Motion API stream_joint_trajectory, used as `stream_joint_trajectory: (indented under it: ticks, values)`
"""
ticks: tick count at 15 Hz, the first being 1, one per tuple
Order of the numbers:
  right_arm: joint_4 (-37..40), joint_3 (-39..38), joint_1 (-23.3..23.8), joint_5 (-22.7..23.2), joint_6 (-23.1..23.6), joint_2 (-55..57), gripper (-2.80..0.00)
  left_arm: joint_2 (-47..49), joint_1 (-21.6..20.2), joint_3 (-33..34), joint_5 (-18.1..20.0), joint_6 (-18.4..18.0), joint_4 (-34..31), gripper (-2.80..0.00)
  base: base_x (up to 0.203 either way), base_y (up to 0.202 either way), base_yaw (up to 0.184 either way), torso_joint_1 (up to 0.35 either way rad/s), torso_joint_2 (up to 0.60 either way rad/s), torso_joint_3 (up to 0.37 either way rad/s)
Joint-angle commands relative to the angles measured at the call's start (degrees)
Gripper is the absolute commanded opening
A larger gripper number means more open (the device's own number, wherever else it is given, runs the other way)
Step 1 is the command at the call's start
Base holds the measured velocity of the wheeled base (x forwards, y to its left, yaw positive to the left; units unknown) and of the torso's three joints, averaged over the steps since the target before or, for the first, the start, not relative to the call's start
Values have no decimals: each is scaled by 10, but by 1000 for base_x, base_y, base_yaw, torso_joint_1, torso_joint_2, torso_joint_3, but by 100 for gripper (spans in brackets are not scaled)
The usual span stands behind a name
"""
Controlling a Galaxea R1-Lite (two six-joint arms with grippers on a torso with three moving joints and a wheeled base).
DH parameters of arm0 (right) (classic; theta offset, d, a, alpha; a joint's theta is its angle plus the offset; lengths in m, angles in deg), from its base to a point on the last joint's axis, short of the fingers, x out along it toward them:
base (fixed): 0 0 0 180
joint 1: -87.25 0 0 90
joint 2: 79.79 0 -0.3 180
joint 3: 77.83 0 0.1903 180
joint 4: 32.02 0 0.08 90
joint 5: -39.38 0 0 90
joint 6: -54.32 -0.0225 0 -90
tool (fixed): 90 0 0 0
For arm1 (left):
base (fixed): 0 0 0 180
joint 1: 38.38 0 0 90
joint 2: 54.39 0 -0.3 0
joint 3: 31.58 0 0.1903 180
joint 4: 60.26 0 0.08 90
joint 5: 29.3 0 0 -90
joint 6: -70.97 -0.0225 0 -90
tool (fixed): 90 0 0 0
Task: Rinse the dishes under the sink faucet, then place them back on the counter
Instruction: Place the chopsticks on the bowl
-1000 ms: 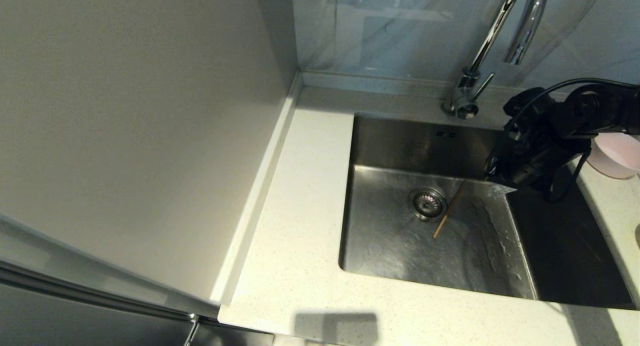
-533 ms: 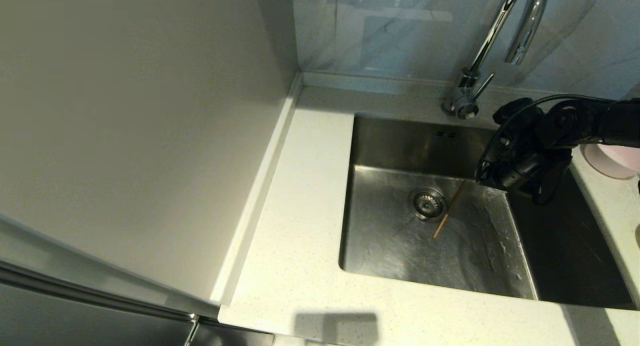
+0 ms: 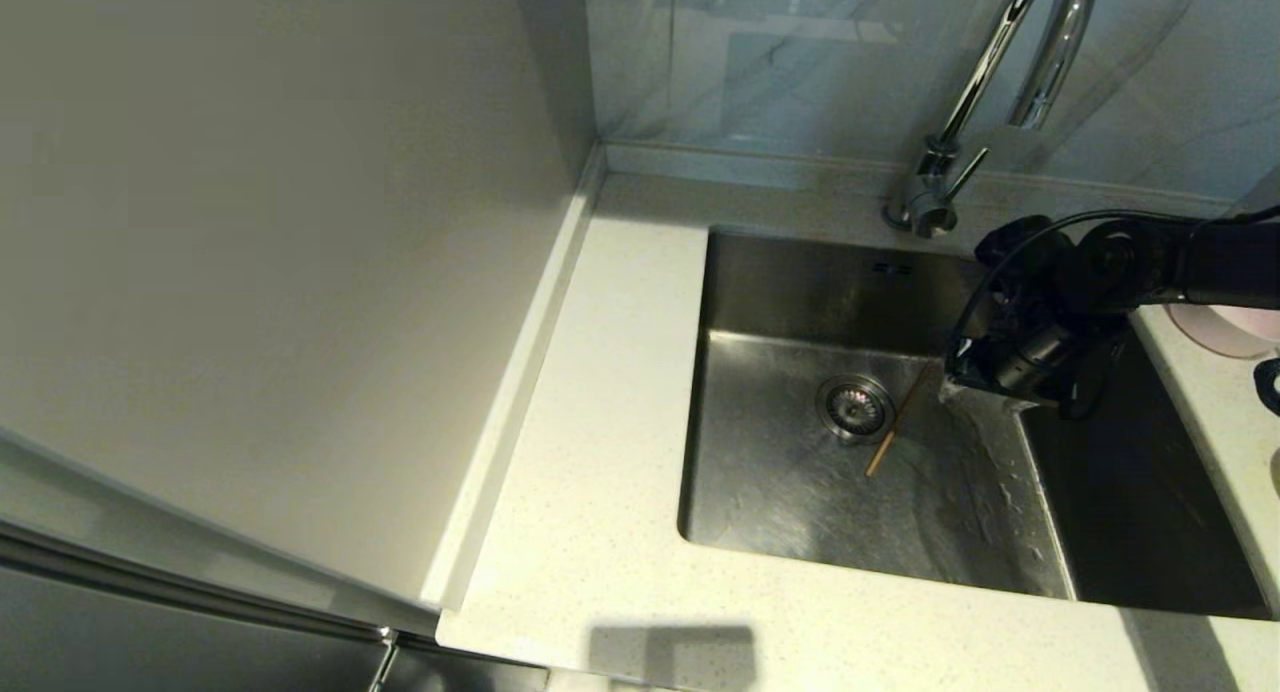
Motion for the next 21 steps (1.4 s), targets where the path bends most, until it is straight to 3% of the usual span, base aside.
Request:
stream_joint_trajectory:
  ticks: [1,8,21]
  values:
    - [-2,-5,-1,0,-3,16,0,-2,0,0,0,0,0,-280,0,0,0,0,0,0]
    - [-146,-32,-2,-3,-11,63,0,-2,0,0,0,0,0,-280,0,0,0,0,0,0]
    - [-153,17,-22,-49,-15,138,0,-2,0,0,0,0,0,-280,0,0,0,0,0,0]
